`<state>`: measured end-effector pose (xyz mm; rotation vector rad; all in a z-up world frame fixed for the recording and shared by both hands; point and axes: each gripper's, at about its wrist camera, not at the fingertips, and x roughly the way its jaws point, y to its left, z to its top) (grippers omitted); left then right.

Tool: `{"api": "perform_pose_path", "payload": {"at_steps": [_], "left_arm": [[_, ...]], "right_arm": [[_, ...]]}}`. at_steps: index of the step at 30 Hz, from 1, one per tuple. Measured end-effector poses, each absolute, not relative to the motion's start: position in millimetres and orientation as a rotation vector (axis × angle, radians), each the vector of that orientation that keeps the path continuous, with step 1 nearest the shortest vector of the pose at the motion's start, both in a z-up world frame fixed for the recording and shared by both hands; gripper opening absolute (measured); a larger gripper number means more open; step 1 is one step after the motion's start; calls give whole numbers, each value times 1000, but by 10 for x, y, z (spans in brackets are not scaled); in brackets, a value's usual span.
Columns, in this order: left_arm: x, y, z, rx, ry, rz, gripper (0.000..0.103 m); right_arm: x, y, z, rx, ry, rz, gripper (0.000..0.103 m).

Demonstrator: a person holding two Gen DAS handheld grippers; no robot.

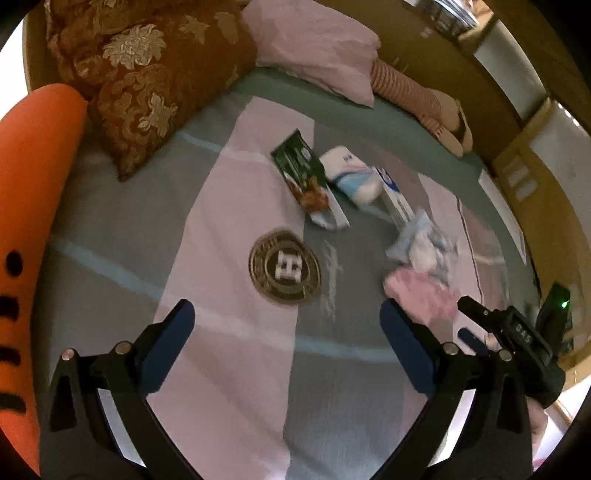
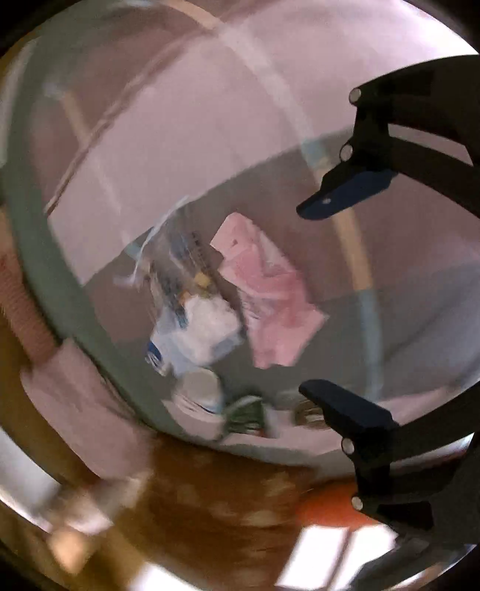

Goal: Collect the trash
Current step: 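Return both tools over the remaining trash on the bed, then grasp the green snack wrapper with the left tool while the right tool grasps the pink paper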

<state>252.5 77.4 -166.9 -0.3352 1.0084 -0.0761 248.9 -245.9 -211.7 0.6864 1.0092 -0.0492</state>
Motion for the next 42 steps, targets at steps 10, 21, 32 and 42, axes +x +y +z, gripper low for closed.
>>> {"api": "perform_pose_path", "payload": {"at_steps": [10, 21, 32, 42], "left_arm": [[3503, 641, -2085, -376, 993, -22, 100], [4017, 378, -2427, -342, 1077, -64, 16], [2738, 119, -1413, -49, 920, -193, 14], [1336, -290, -898, 50, 742, -305, 18]], "right_arm": [[2401, -2443, -1966, 757, 1007, 89, 22], [2213, -2483, -1523, 615, 875, 161, 22], [1879, -2652, -1032, 432, 685, 95, 22], [1002, -2240, -876, 150, 599, 92, 22]]}}
